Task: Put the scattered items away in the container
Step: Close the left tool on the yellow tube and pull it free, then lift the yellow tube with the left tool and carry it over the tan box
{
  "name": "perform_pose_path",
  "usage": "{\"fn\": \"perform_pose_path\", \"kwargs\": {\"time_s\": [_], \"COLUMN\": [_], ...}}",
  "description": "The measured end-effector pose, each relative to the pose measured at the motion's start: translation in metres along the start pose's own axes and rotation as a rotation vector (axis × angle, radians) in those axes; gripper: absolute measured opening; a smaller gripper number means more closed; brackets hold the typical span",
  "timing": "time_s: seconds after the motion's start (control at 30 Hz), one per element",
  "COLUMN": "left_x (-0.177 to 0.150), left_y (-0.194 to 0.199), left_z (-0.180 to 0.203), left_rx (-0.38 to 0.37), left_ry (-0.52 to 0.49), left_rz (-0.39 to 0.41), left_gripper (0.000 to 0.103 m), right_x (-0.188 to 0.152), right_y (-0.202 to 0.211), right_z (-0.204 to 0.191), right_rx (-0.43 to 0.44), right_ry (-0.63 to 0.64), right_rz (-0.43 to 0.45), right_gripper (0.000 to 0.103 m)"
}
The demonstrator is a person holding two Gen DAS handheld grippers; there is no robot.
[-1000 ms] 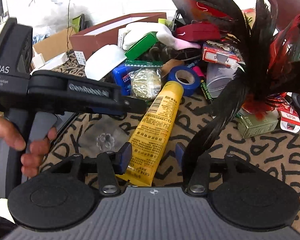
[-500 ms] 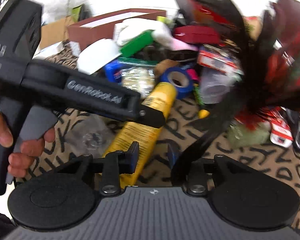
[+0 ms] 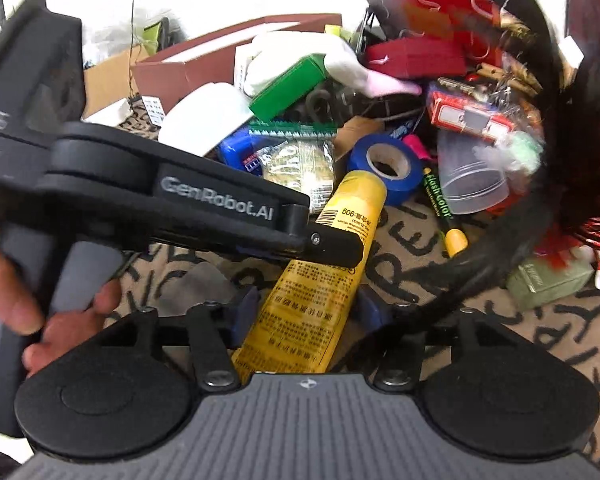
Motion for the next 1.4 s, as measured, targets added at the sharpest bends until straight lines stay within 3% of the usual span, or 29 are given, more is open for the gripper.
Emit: {"fn": "perform_pose_path", "kwargs": {"time_s": [0.03,0.13,0.33,0.4,0.43,0.47,0.53,0.6,0.63,0.67,0.73,0.8,0.83,1.23,1.3,1.37,1.4], "left_x": [0.0,-0.002,0.0,0.002,0.003,0.003,0.003,0.003,0.004,0.005,0.005,0.004,0.004,-0.012,-0.015,-0.02,-0.022], "left_y": [0.0,-0.002,-0.012,-0.016,-0.018,-0.019,-0.02,-0.02,-0.021,-0.022,-0.026,-0.027,-0.027,-0.009,-0.01,-0.017,-0.02], "left_z": [0.001,0.007,0.018,0.021,0.022,0.022,0.022,0.022,0.022,0.023,0.026,0.028,0.028,0.047,0.05,0.048,0.048], "left_rx": [-0.002,-0.023,-0.01,0.004,0.025,0.046,0.047,0.049,0.046,0.042,0.042,0.068,0.087,0.045,0.04,0.04,0.041], "left_ry": [-0.003,-0.006,-0.009,-0.015,-0.03,-0.045,-0.047,-0.044,-0.04,-0.036,-0.045,-0.07,-0.086,-0.047,-0.044,-0.034,-0.038], "left_rz": [-0.002,-0.028,-0.014,-0.01,-0.008,-0.007,-0.009,-0.008,-0.005,0.0,0.004,0.008,0.011,0.015,0.01,-0.025,-0.036], "left_gripper": [0.055,0.05,0.065,0.066,0.058,0.043,0.043,0.048,0.058,0.063,0.065,0.062,0.044,0.043,0.044,0.059,0.061], "right_x": [-0.001,-0.006,-0.008,-0.008,-0.008,-0.008,-0.007,-0.007,-0.007,-0.006,-0.006,-0.007,-0.007,-0.018,-0.02,-0.026,-0.029], "right_y": [0.002,0.009,0.01,0.006,0.006,0.006,0.006,0.007,0.006,0.005,0.003,0.002,0.003,0.04,0.044,0.044,0.044], "right_z": [0.0,0.006,0.011,0.01,0.01,0.011,0.013,0.014,0.015,0.015,0.015,0.015,0.016,0.024,0.025,0.023,0.019], "right_rx": [-0.005,-0.018,-0.036,-0.052,-0.058,-0.064,-0.061,-0.056,-0.056,-0.056,-0.059,-0.059,-0.056,-0.038,-0.048,-0.058,-0.058], "right_ry": [0.027,0.074,0.083,0.087,0.083,0.076,0.06,0.054,0.052,0.051,0.048,0.055,0.05,0.024,0.036,0.065,0.067], "right_rz": [-0.008,-0.035,-0.054,-0.049,-0.045,-0.043,-0.041,-0.042,-0.043,-0.043,-0.04,-0.037,-0.036,-0.014,-0.02,-0.041,-0.047], "right_gripper": [0.059,0.055,0.057,0.058,0.058,0.058,0.058,0.058,0.058,0.058,0.058,0.058,0.057,0.05,0.05,0.05,0.05]}}
Point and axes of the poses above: each gripper's, at about its wrist camera, not at the fingertips, and y roughly against the way its jaws point, z to its right, x to its top, the point moved 8 cm from there along -y, roughly the way its jaws point, and after that the axes turned 1 degree about -x, right-handed, at the moved point
